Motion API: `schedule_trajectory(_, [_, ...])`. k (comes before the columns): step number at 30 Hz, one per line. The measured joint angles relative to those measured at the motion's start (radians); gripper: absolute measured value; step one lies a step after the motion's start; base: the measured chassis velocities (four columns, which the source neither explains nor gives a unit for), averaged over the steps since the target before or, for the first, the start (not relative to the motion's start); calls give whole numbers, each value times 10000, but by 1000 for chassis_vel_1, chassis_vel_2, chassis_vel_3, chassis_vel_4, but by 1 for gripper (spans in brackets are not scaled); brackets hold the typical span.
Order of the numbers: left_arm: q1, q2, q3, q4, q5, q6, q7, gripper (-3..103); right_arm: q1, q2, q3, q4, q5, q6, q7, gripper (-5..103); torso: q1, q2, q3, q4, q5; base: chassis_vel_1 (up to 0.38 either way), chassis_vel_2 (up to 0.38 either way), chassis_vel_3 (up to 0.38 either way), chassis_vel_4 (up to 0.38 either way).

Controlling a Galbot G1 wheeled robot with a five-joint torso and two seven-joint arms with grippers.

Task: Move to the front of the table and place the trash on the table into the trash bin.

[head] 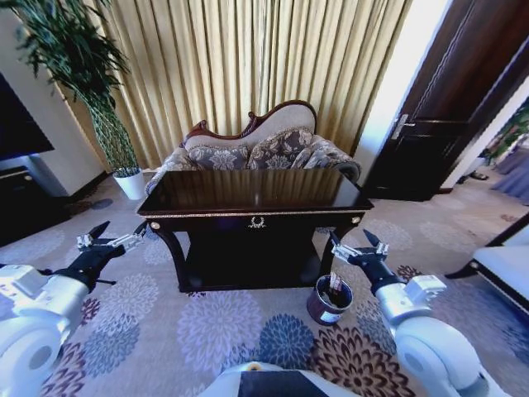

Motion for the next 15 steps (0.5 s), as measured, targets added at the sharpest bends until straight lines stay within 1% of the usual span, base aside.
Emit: schedule_trajectory(15, [-13,6,-4,0,3,-16,9,100,-107,148,-67,0,-203,100,-28,100,-2,2,-1,2,-3,193,-184,-187,178])
